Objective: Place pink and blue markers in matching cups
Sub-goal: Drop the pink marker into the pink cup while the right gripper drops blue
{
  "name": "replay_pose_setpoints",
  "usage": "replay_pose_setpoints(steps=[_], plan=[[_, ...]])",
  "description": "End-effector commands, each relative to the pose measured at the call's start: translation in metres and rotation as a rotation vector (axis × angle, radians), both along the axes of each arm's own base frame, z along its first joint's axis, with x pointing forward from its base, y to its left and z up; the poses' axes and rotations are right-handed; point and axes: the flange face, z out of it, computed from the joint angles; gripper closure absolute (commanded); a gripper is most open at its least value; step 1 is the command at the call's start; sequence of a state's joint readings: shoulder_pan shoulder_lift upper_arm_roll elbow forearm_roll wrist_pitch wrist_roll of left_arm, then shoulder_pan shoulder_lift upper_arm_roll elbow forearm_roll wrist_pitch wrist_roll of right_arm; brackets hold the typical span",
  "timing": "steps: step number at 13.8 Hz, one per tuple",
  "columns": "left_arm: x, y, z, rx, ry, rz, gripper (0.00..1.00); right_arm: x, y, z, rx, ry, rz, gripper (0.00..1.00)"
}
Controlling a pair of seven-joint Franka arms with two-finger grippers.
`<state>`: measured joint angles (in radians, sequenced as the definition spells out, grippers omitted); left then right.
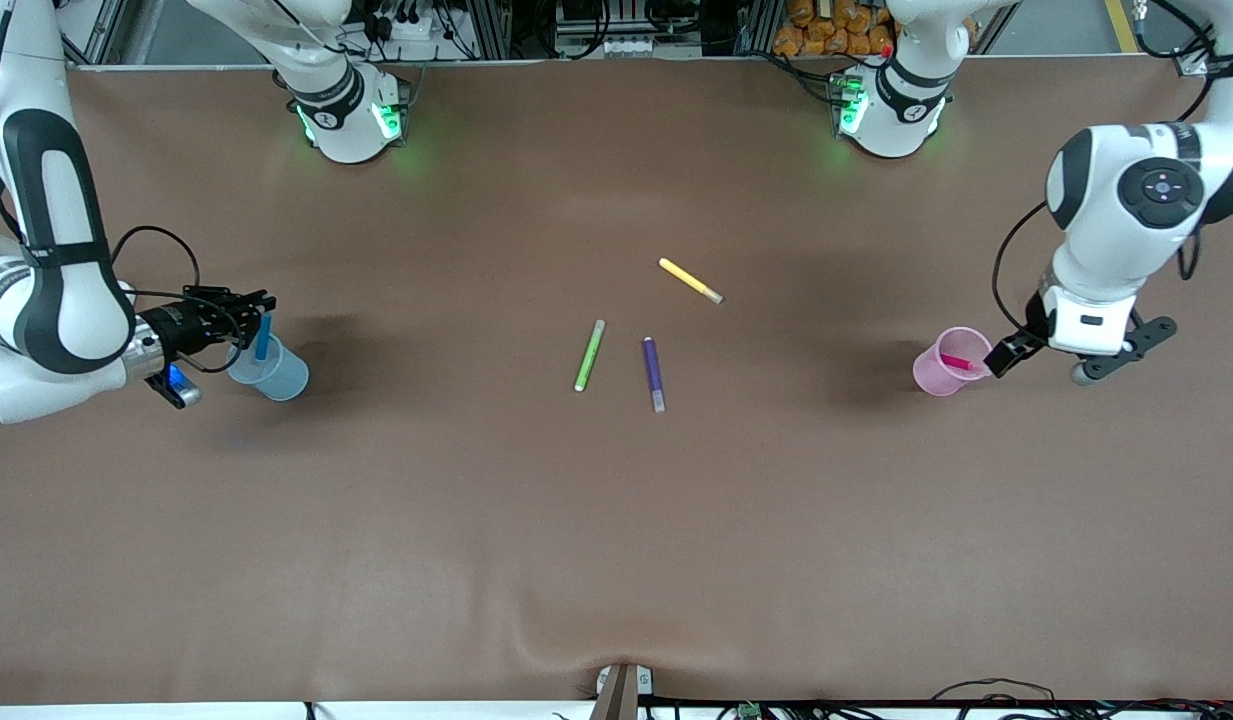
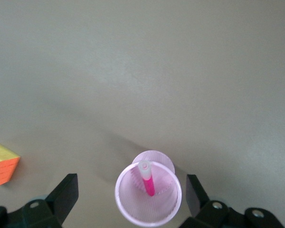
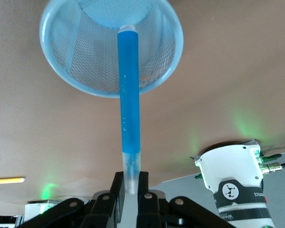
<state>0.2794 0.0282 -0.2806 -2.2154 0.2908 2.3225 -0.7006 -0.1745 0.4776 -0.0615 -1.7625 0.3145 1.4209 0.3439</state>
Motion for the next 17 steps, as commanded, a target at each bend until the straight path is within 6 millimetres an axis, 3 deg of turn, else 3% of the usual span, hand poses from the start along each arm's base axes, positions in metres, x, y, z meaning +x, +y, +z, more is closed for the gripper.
replay_pose_setpoints(steps=[1,3,4,5,6,7,10,15,17], plan=[[0.013,-0.012,0.035,0.027,0.03,-0.001,0.0,0.015,-0.016,-0.004,0.037,-0.024,-0.041,1.0],[0.022,-0.02,0.053,0.034,0.038,-0.003,0.0,0.016,-0.016,-0.012,0.038,-0.02,-0.043,1.0],[0.025,-0.019,0.061,0.037,0.046,0.001,0.0,0.018,-0.017,-0.014,0.042,-0.024,-0.04,0.81],[0.026,-0.02,0.07,0.043,0.058,0.005,0.0,0.02,-0.019,-0.016,0.049,-0.033,-0.034,0.54],[0.026,-0.025,0.079,0.049,0.077,0.005,0.0,0.022,-0.02,-0.015,0.051,-0.038,-0.03,0.41],[0.026,-0.036,0.089,0.042,0.099,0.002,0.0,0.023,-0.019,-0.014,0.049,-0.04,-0.029,0.0],[0.024,-0.054,0.127,0.014,0.146,0.014,0.0,0.035,-0.017,0.004,0.036,-0.059,-0.023,0.0],[0.02,-0.064,0.179,-0.015,0.171,0.006,0.0,0.067,0.014,0.082,0.042,-0.109,0.087,0.0],[0.018,-0.062,0.207,-0.019,0.18,-0.064,0.0,0.072,0.027,0.094,0.039,-0.135,0.11,0.0]])
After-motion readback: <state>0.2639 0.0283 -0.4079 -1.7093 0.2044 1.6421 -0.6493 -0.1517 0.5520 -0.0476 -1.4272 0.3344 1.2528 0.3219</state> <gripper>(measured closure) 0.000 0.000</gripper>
